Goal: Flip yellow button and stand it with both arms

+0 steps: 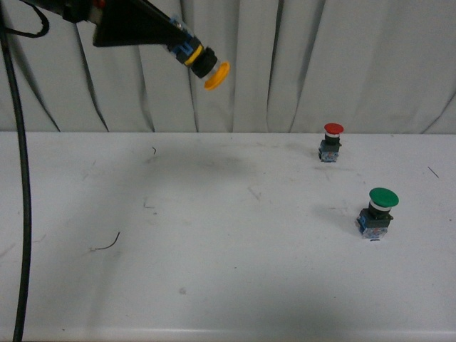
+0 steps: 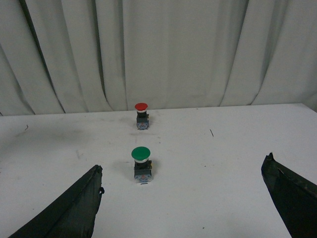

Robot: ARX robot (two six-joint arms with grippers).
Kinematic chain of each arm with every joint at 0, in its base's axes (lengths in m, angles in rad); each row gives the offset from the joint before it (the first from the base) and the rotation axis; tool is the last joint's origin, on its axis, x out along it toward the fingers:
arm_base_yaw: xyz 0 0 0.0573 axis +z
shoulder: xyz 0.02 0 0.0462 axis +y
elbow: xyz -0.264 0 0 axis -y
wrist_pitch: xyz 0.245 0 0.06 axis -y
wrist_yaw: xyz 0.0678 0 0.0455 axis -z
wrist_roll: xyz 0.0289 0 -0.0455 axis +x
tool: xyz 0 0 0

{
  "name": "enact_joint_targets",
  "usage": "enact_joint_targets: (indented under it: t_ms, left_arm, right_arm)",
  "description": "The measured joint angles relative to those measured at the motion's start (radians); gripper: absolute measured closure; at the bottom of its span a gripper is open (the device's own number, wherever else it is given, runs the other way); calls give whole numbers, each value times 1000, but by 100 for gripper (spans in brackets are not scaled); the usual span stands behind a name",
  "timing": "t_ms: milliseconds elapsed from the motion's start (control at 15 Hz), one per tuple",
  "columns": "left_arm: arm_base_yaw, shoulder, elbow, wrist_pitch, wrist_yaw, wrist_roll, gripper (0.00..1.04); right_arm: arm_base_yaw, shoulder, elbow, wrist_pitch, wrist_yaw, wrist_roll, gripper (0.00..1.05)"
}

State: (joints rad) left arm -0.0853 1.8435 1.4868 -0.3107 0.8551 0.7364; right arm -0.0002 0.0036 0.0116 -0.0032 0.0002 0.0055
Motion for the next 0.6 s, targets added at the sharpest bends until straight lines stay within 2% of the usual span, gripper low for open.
enact_joint_targets:
  t_ms: [133, 267, 467, 600]
  left_arm:
    - [18, -135, -191, 190, 139, -180, 73]
    - [23, -210, -351, 477, 240, -401, 73]
    - [-15, -220, -552, 851, 222, -741, 73]
    - [-36, -220, -614, 1135, 222, -964, 73]
  right_arm:
    - [0, 0, 0, 0, 0, 0, 6]
    - [0, 0, 0, 0, 0, 0, 6]
    - [0, 0, 0, 0, 0, 0, 6]
    - [0, 0, 0, 0, 0, 0, 6]
